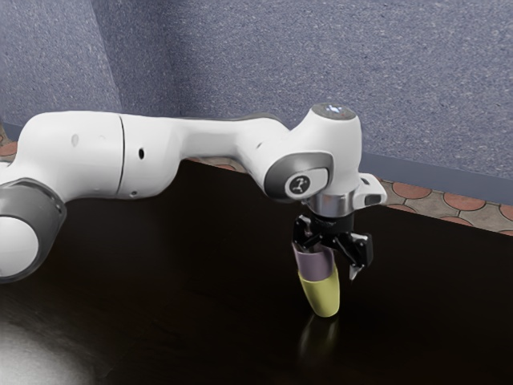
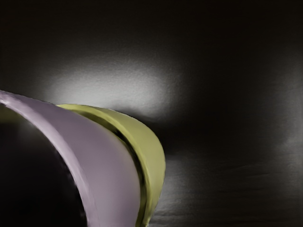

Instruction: Place the left cup onto the right cup

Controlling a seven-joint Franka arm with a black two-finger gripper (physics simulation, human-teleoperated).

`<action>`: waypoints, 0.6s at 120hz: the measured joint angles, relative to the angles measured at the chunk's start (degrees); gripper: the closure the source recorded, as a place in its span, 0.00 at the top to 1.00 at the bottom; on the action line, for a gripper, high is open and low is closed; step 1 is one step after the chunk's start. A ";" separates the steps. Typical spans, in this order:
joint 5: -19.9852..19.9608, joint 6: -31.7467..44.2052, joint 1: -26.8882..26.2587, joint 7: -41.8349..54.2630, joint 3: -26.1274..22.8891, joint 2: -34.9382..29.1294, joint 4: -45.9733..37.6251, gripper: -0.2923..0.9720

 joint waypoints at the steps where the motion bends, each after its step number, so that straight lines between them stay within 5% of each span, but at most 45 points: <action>1: 0.00 0.00 0.01 0.00 0.00 -0.06 0.00 0.77; 72: 0.47 0.02 0.07 0.03 0.00 -5.07 0.00 0.77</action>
